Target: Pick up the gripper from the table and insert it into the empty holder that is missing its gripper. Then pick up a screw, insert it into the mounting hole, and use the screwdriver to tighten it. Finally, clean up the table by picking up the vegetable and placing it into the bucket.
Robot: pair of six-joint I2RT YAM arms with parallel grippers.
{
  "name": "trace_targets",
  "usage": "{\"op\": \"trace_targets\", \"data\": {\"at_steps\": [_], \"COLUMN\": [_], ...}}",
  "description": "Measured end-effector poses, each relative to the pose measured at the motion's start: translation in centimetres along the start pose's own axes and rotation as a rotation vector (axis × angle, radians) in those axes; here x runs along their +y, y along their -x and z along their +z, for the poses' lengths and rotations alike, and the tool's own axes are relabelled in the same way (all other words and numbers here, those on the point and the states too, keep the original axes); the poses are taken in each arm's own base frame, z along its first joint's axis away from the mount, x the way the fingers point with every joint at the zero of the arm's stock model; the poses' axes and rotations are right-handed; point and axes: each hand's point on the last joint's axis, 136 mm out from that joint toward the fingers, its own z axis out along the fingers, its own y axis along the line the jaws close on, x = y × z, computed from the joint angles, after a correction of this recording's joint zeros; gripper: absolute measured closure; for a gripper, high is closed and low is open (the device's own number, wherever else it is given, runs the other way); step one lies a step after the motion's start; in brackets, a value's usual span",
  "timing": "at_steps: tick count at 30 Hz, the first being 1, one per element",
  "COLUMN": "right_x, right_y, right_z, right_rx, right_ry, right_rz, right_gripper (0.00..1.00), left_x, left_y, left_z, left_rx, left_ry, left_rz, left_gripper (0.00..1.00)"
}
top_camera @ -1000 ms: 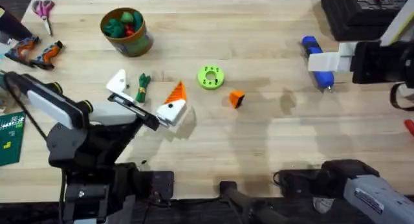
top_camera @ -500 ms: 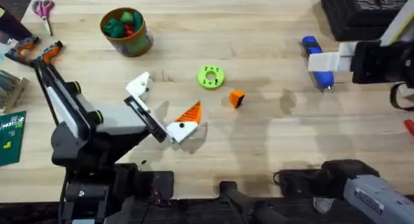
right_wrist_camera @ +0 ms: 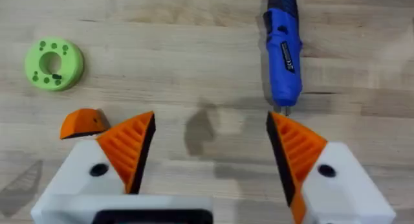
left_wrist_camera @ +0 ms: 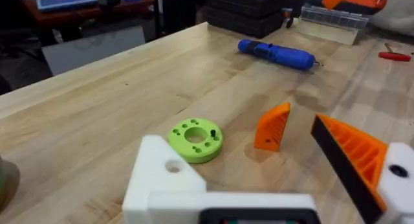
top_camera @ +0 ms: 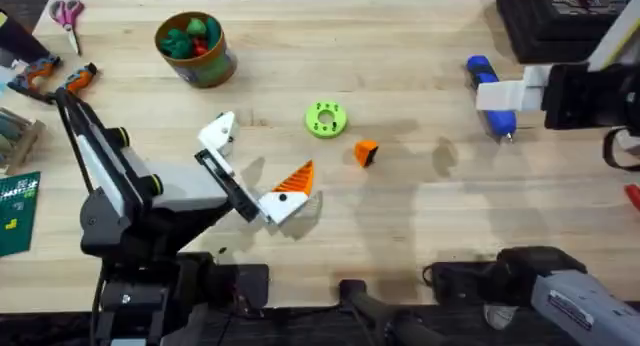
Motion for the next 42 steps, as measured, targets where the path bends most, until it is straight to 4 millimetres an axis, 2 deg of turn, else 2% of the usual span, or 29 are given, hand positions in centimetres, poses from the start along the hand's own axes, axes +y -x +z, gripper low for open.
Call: {"op": "trace_targets", "data": {"at_steps": [22, 26, 32, 37, 42], "right_x": [0.0, 0.7, 4.0, 8.4, 13.2], "right_y": [0.0, 0.1, -0.3, -1.4, -1.9], "right_z": [0.0, 0.0, 0.7, 2.1, 2.8], "right_rx": [0.0, -0.002, 0.038, 0.141, 0.214], "right_ry": [0.001, 0.042, 0.155, 0.253, 0.324], "right_rz": [0.0, -0.009, -0.091, -0.225, -0.376], "right_gripper": [0.008, 0.008, 0.008, 0.009, 0.009], "left_x": [0.0, 0.0, 0.1, 0.1, 0.1], "left_y": [0.0, 0.0, 0.0, 0.0, 0.0], "left_z": [0.0, 0.0, 0.0, 0.0, 0.0], "left_rx": [0.0, 0.0, -0.001, -0.001, -0.001], "left_ry": [0.001, 0.002, 0.004, 0.005, 0.005], "left_rz": [-0.017, -0.045, -0.075, -0.081, -0.084], "left_gripper": [0.015, 0.015, 0.015, 0.015, 0.015]}}
